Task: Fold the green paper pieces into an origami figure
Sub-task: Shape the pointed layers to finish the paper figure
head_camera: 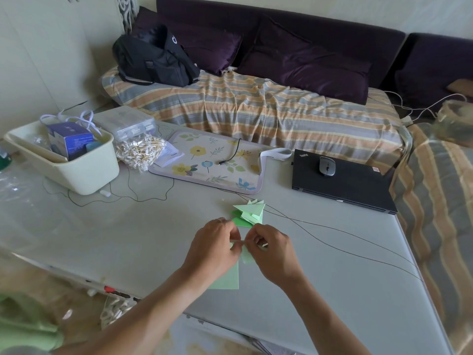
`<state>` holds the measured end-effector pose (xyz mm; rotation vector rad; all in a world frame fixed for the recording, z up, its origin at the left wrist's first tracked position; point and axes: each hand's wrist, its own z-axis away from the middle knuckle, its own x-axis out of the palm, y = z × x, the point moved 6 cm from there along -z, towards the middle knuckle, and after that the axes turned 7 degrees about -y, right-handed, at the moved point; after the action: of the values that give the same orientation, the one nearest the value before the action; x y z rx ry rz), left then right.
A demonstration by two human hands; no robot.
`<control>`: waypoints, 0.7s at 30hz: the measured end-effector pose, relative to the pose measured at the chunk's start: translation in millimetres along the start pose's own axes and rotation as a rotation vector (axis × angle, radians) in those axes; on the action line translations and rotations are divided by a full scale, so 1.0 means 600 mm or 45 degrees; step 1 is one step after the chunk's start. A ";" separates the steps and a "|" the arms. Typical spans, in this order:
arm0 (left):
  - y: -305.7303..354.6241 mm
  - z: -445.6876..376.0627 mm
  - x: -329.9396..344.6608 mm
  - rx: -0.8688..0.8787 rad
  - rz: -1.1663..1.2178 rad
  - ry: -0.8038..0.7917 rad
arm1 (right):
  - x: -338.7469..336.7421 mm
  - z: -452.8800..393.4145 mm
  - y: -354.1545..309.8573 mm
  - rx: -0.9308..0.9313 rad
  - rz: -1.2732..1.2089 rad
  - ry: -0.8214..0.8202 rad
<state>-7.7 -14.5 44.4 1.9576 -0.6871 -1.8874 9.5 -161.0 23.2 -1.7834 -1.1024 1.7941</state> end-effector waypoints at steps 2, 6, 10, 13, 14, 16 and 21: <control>0.000 -0.002 -0.002 -0.007 0.015 0.019 | 0.001 0.001 -0.003 -0.003 -0.021 -0.008; -0.015 -0.005 -0.012 -0.125 0.041 0.068 | -0.003 0.001 0.002 0.069 -0.059 -0.004; -0.022 -0.005 -0.016 -0.167 0.057 0.097 | -0.008 -0.002 0.011 0.105 -0.014 0.041; -0.009 -0.005 -0.012 -0.071 0.016 0.088 | -0.008 -0.002 0.005 0.048 0.036 0.071; -0.005 -0.005 -0.008 -0.036 0.036 0.058 | -0.008 -0.002 0.003 0.032 0.035 0.067; -0.003 -0.005 -0.001 -0.018 0.116 -0.026 | -0.005 -0.001 0.001 0.020 -0.010 0.012; -0.016 -0.008 -0.007 -0.125 0.116 0.021 | -0.002 0.000 -0.002 0.068 -0.068 -0.017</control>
<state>-2.1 -4.9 43.0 1.8477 -0.6549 -1.8140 9.2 -161.2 24.9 -1.6977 -1.0870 1.7896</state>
